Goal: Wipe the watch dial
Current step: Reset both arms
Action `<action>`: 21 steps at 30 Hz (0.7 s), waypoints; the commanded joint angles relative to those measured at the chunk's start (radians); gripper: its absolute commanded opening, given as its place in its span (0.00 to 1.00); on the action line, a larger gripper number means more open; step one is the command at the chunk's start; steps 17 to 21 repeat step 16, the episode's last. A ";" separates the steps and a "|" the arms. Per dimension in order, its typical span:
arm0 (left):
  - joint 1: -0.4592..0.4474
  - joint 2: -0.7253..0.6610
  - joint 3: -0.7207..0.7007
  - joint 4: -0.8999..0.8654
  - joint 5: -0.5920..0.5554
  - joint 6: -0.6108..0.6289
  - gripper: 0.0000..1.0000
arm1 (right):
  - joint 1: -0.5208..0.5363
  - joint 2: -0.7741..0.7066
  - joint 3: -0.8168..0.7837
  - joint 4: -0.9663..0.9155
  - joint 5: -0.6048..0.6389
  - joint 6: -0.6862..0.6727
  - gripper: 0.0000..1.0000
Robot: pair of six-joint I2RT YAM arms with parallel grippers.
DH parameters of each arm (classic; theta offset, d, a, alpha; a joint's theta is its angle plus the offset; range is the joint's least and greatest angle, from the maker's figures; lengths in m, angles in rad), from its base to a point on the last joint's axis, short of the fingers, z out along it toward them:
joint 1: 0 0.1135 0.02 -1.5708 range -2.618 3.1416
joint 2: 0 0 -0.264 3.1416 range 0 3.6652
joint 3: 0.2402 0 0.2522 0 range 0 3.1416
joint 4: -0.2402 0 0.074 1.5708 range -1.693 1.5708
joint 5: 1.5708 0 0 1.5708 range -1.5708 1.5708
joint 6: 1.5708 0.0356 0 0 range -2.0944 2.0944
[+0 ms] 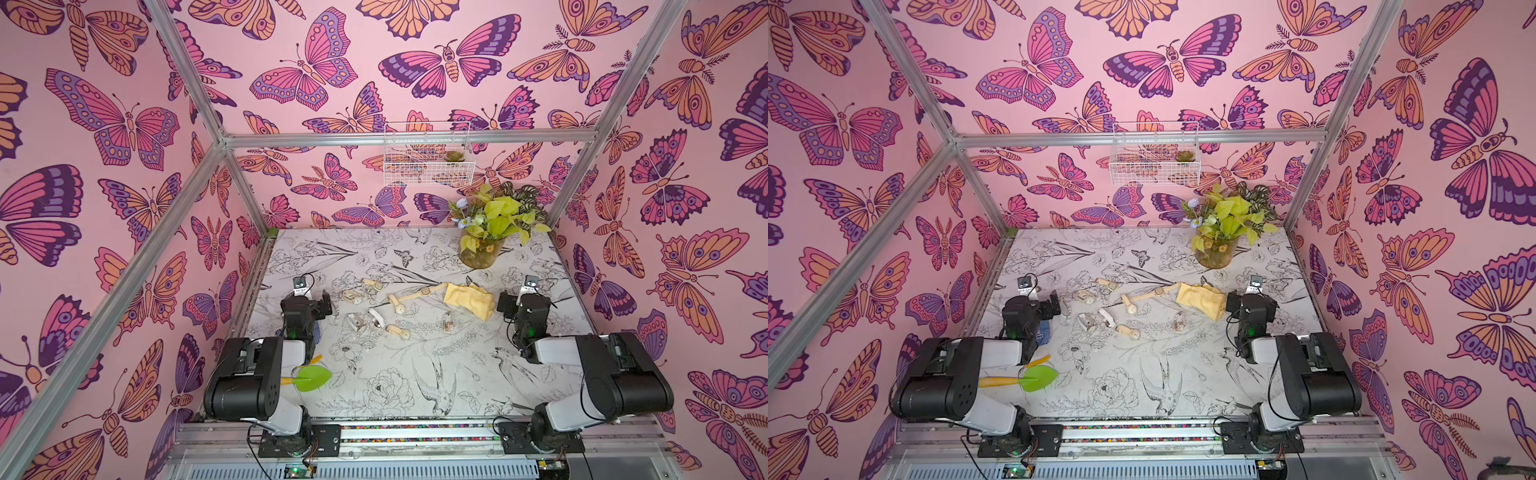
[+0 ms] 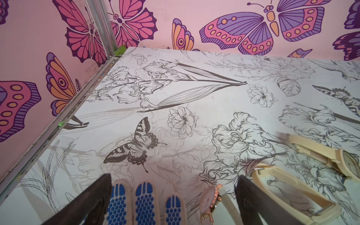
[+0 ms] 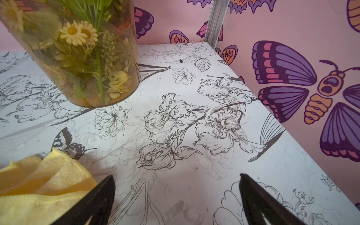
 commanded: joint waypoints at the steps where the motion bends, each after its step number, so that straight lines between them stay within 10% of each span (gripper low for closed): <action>1: 0.003 0.009 -0.014 0.032 0.014 0.014 1.00 | -0.005 -0.011 0.017 0.005 -0.009 0.011 0.99; 21: 0.003 0.012 -0.012 0.031 0.014 0.015 1.00 | -0.005 -0.008 0.015 0.014 -0.009 0.011 0.99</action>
